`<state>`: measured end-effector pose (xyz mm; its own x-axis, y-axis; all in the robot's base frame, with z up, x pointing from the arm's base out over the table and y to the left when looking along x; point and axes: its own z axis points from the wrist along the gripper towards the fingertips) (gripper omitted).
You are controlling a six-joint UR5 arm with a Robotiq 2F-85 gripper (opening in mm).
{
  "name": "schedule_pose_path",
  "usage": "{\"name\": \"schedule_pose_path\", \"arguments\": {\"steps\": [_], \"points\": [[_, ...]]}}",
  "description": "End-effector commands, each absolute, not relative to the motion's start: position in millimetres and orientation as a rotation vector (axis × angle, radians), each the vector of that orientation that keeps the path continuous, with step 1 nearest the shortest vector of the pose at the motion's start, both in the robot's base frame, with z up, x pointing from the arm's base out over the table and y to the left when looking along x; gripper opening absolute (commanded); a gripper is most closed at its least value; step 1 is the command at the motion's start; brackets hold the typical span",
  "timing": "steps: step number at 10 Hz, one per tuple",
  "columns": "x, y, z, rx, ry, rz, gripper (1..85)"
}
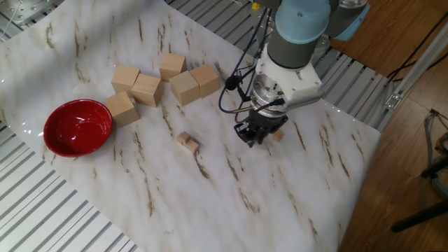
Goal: Stack the blocks into a pyramid shape
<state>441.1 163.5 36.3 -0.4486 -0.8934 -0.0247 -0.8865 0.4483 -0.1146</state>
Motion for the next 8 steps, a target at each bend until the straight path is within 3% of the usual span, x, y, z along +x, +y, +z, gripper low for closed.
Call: {"name": "schedule_pose_path", "arguments": {"steps": [1,2,4,8], "points": [[448.7,158.5,46.6,-1.630,2.583,-0.099,1.0],[437.9,169.6,46.3,-1.619,2.610,-0.013,1.0],[444.7,156.2,46.8,-1.587,2.633,-0.101,1.0],[484.8,170.1,53.7,-1.085,2.689,-0.092,1.0]]}}
